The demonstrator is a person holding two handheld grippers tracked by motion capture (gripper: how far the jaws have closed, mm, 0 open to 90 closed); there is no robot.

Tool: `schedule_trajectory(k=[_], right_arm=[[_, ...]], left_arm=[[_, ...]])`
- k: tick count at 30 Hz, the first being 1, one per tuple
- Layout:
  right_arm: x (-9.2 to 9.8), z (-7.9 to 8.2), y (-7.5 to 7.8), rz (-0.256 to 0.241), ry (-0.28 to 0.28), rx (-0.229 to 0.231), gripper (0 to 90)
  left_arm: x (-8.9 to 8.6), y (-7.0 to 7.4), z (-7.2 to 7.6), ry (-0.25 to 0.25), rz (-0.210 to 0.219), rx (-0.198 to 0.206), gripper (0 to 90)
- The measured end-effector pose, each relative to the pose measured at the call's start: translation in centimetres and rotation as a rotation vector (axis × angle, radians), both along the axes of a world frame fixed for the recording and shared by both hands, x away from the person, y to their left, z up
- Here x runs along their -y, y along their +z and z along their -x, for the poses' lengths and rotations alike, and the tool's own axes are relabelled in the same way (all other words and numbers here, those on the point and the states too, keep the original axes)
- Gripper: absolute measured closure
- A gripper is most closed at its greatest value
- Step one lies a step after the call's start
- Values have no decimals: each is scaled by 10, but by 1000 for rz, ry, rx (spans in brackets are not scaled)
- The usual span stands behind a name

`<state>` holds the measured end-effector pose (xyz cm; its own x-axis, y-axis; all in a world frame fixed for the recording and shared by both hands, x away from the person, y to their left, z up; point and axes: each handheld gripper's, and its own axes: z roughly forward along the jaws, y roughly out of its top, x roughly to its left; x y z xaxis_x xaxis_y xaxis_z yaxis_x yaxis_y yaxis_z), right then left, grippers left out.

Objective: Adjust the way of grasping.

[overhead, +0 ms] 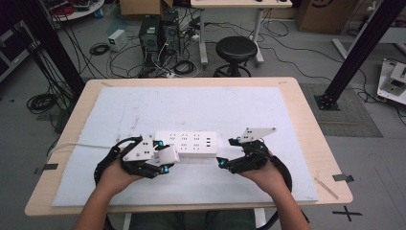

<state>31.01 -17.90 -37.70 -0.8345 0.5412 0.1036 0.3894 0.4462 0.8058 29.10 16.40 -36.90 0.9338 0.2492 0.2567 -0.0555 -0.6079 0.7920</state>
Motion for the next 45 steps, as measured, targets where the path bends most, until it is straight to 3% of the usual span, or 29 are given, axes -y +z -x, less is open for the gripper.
schedule_trajectory(k=[3, 6, 7, 11, 18, 24, 27, 28, 30, 31, 36, 37, 43, 45], right_arm=[[-9, 1, -2, -5, 21, -22, 179], [-17, 2, -3, -50, 51, -57, 179], [-19, 3, -4, -66, 59, -67, 179], [-27, 3, -7, -153, 83, -115, 179], [-33, 2, -12, -244, 95, -190, 179], [-38, 3, -14, -304, 119, -240, 179], [-40, 2, -15, -311, 120, -258, 179], [-43, 1, -16, -336, 129, -277, 179], [-43, 1, -16, -336, 129, -277, 179], [-45, -2, -18, -377, 136, -310, 180], [-49, -5, -22, -413, 153, -358, 189], [-49, -6, -23, -414, 149, -369, 190], [-50, -9, -28, -459, 178, -402, 400], [-50, -9, -29, -462, 180, -412, 423]], left_arm=[[6, -1, 2, -27, 18, 10, 424], [15, -1, 4, -41, 25, 42, 424], [21, -1, 5, -44, 31, 73, 425], [33, -1, 10, -60, 16, 133, 425], [46, -5, 18, -72, -20, 216, 425], [53, -4, 20, -78, -31, 256, 425], [56, -3, 21, -81, -44, 273, 425], [58, -3, 22, -79, -42, 281, 425], [59, -3, 22, -77, -46, 291, 425], [63, -3, 24, -80, -44, 302, 425], [67, -1, 25, -99, -54, 334, 425], [68, 0, 26, -105, -58, 357, 425], [71, 0, 27, -106, -60, 367, 425], [71, 0, 27, -102, -60, 367, 425]])
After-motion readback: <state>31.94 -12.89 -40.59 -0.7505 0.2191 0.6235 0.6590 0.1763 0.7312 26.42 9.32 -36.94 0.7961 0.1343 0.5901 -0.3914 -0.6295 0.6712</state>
